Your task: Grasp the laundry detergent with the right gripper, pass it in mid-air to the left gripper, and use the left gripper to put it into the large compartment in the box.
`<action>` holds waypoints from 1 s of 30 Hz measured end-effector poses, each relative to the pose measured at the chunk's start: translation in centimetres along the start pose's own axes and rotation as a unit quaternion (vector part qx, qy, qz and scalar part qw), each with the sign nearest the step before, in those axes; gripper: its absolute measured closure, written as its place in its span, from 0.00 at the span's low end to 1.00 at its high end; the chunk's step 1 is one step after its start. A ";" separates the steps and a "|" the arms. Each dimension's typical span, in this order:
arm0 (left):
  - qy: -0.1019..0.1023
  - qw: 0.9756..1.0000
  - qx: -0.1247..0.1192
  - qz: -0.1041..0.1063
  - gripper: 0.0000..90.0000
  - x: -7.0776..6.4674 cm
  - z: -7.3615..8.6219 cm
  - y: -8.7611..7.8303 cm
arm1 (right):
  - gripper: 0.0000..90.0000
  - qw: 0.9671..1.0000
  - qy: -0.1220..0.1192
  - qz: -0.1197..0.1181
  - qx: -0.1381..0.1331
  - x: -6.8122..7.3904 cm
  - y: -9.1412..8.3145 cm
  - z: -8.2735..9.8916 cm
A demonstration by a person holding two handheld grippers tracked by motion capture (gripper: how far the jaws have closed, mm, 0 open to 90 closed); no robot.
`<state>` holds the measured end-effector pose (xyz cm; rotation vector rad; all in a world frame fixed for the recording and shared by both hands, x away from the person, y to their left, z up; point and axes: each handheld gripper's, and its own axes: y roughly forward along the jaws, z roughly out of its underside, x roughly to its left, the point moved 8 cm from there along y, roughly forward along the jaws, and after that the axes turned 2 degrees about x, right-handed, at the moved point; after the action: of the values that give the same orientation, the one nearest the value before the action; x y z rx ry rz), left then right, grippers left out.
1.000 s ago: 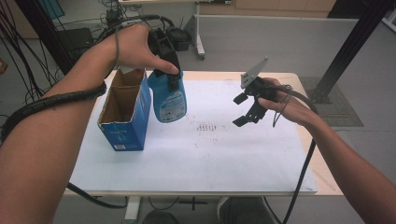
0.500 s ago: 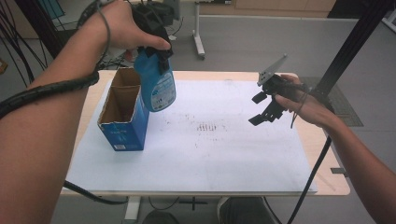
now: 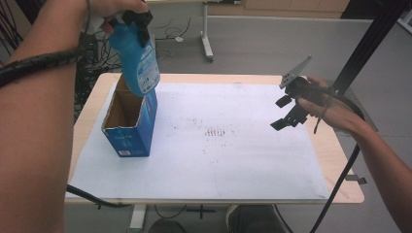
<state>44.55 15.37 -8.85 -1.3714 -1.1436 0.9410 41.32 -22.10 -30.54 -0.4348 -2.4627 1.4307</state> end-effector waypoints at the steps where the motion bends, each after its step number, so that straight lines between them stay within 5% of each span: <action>1: -0.008 1.000 0.001 -0.001 0.40 0.3 0.0 -0.1 | 0.05 1.000 0.004 0.002 0.001 -0.1 -0.1 0.1; 8: -0.064 0.998 -0.005 0.013 0.40 2.6 0.0 -0.7 | 0.05 1.000 0.006 0.013 0.001 -0.4 -0.4 0.9; 12: -0.090 0.996 -0.007 0.002 0.40 3.7 0.0 -0.7 | 0.06 1.000 0.013 0.016 0.003 -0.8 -0.4 1.2; 17: -0.109 0.994 -0.001 -0.014 0.40 4.8 0.2 0.0 | 0.06 1.000 0.018 0.018 -0.006 -0.8 -0.2 1.4; 30: -0.131 0.991 -0.003 -0.016 0.40 6.0 0.2 0.8 | 0.06 1.000 0.018 0.022 -0.004 -0.9 -0.2 1.6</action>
<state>45.86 21.25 -9.30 -1.2549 -1.3620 1.1189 41.54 -23.78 -31.18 -0.5157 -2.4446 1.4185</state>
